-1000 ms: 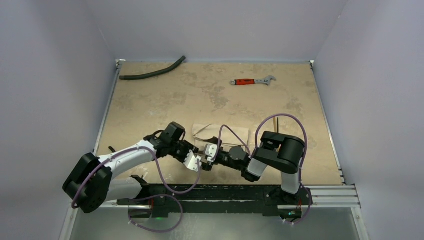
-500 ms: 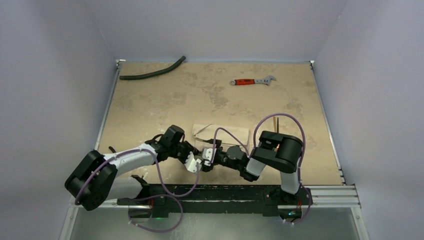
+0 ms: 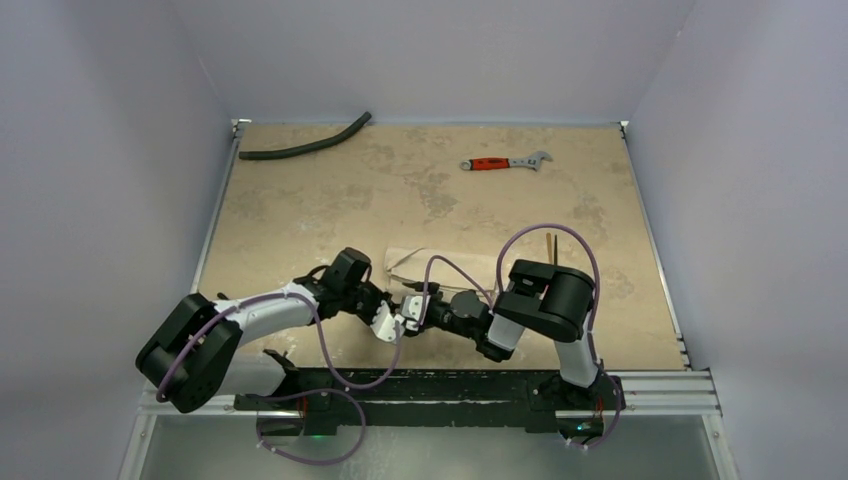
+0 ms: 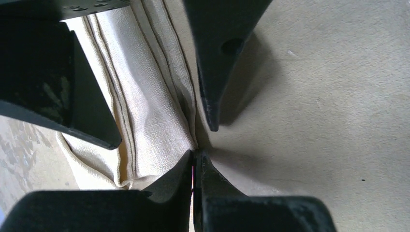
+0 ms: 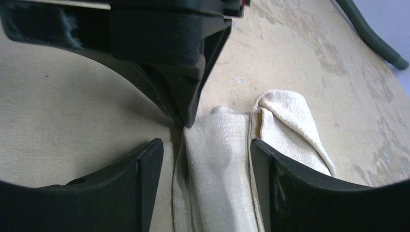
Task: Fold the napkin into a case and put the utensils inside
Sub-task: Pick up the 2/3-rectangle-folded napkin at the center of the board.
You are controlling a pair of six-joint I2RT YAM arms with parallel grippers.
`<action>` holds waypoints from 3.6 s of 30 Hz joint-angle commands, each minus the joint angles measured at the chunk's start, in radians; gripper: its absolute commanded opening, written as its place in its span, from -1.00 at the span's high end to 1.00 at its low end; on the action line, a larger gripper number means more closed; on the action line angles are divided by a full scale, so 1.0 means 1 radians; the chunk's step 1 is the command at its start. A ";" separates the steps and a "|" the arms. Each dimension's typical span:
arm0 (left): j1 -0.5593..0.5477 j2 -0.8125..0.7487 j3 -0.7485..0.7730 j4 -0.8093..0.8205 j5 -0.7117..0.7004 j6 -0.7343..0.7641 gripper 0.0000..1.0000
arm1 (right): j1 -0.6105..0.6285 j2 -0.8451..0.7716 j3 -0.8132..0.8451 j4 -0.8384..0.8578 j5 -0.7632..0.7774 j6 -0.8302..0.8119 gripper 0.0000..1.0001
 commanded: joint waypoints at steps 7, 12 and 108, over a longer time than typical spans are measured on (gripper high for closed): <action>0.002 0.009 0.119 0.018 -0.013 -0.113 1.00 | 0.017 0.077 0.026 0.075 0.078 -0.019 -0.21; 0.001 0.011 0.128 0.060 -0.010 -0.134 1.00 | 0.034 0.086 0.027 0.075 0.089 -0.022 -0.26; 0.266 0.247 0.467 0.169 0.119 -0.695 0.67 | -0.057 -0.131 0.036 -0.221 -0.045 -0.180 -0.63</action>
